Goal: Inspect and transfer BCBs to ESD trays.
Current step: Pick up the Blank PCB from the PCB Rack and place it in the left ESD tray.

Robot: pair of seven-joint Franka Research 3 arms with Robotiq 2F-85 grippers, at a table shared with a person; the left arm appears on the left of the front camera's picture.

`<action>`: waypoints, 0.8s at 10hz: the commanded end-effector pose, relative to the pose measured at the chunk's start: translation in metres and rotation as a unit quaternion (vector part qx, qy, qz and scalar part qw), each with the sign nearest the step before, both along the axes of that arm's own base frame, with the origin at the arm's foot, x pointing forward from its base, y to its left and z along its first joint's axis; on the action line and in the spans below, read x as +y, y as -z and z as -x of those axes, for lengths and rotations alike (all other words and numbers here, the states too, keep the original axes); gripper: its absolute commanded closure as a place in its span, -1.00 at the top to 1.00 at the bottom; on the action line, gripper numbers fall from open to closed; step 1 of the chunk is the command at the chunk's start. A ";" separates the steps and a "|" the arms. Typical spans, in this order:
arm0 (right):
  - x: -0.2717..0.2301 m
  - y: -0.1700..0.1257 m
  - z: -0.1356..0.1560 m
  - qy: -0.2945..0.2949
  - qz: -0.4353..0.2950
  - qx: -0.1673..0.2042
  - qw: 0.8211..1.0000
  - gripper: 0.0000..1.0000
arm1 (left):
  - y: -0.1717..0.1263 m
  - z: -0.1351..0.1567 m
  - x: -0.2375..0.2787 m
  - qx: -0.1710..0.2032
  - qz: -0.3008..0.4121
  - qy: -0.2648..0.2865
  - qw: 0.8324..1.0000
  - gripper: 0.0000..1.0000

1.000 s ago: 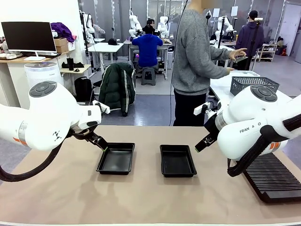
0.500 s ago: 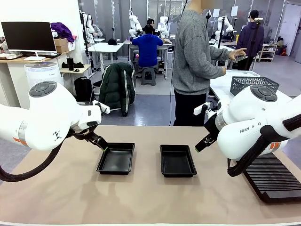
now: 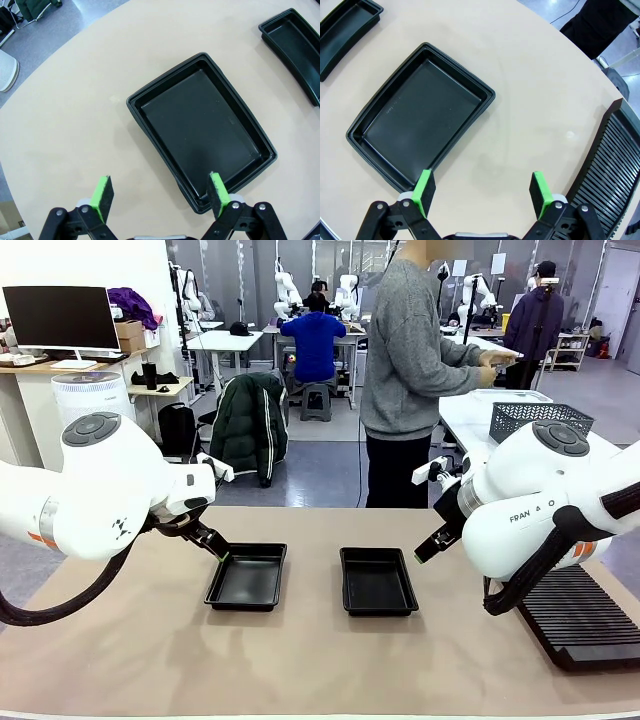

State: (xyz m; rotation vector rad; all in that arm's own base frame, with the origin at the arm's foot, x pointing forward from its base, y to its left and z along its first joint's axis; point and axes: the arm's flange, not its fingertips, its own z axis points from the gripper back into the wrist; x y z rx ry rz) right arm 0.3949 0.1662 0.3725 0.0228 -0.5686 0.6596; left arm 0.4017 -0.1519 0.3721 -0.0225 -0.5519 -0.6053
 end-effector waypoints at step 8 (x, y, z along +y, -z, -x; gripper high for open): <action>0.000 0.000 0.000 0.000 0.000 0.000 1.000 1.00 | 0.000 0.000 0.000 0.000 0.000 0.000 1.000 1.00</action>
